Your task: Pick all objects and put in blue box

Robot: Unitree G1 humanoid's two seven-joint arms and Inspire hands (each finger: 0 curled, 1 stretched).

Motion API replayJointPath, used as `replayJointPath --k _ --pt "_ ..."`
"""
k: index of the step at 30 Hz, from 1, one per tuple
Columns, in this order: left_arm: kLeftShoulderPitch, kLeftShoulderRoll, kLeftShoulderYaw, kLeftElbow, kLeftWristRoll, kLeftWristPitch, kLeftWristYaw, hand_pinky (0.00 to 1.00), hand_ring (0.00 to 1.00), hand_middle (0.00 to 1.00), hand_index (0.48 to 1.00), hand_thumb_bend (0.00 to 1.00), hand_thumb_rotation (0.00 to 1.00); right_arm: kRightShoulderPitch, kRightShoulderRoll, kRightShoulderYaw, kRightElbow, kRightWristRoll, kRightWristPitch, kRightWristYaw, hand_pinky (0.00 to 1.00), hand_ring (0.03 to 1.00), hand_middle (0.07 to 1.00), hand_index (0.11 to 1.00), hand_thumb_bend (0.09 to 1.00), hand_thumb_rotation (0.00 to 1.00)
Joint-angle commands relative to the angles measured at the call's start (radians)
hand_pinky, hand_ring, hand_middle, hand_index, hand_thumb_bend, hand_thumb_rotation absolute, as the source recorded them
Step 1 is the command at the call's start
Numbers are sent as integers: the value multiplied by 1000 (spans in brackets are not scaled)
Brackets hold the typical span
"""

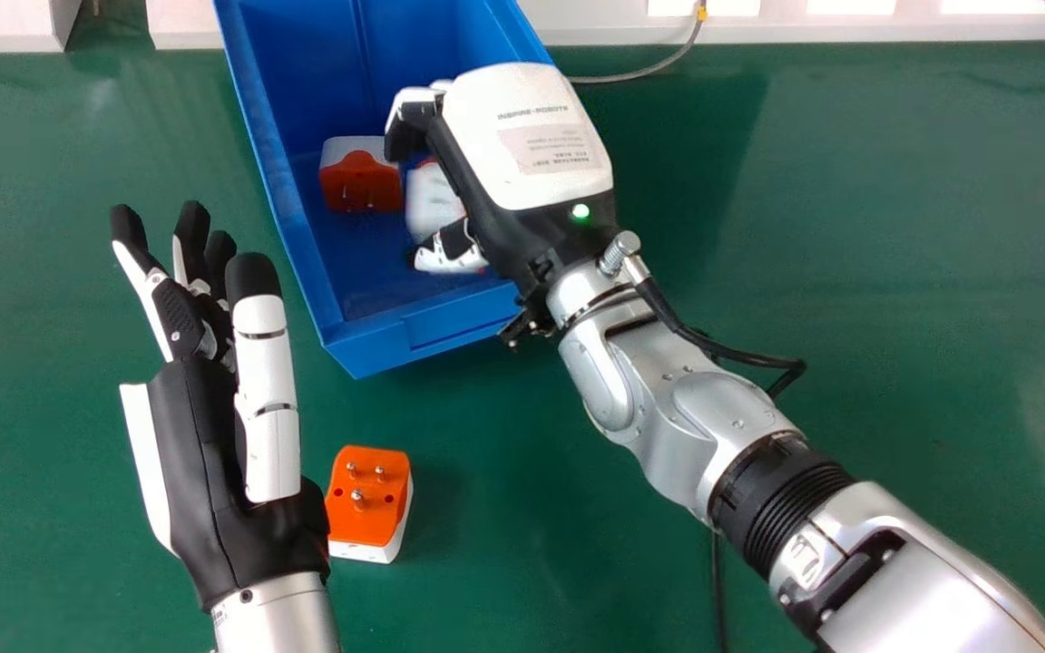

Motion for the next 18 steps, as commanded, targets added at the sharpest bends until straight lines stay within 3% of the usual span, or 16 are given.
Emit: replayJointPath --k 1,2,6,9,11,13,16,18 --pt "-15 -90 -7 -10 7 -15 -3 962 974 980 981 544 784 17 -8 6 -96 -8 -2 -39 989 995 996 994 995 524" --pt "-15 -91 -8 -9 8 -17 -2 962 974 980 981 544 784 32 -16 4 -134 -8 -8 -51 989 995 996 994 995 524" --pt "-13 -91 -12 -9 14 -23 0 964 979 982 980 541 785 95 -46 -5 -285 -3 -16 -48 999 1000 1000 1000 1000 688" --pt "-12 -96 -16 -12 14 -28 4 963 980 982 980 541 784 198 -89 -24 -528 26 -9 58 1000 1000 1000 1000 1000 699" --pt "-12 -97 -17 -11 15 -31 6 956 977 980 972 537 778 287 -129 -34 -746 44 53 238 954 1000 1000 1000 991 674" --pt "-12 -99 -17 -9 13 -32 8 945 971 973 962 536 768 357 -187 -36 -966 38 154 497 837 999 1000 1000 916 616" --pt "-8 -102 -19 -13 6 -26 9 936 966 969 959 550 752 413 -309 -34 -1219 19 271 903 771 972 995 1000 896 530" --pt "-7 -101 -20 -18 18 -15 15 936 966 968 957 555 752 439 -375 -18 -1333 26 343 1139 757 954 978 985 919 474"
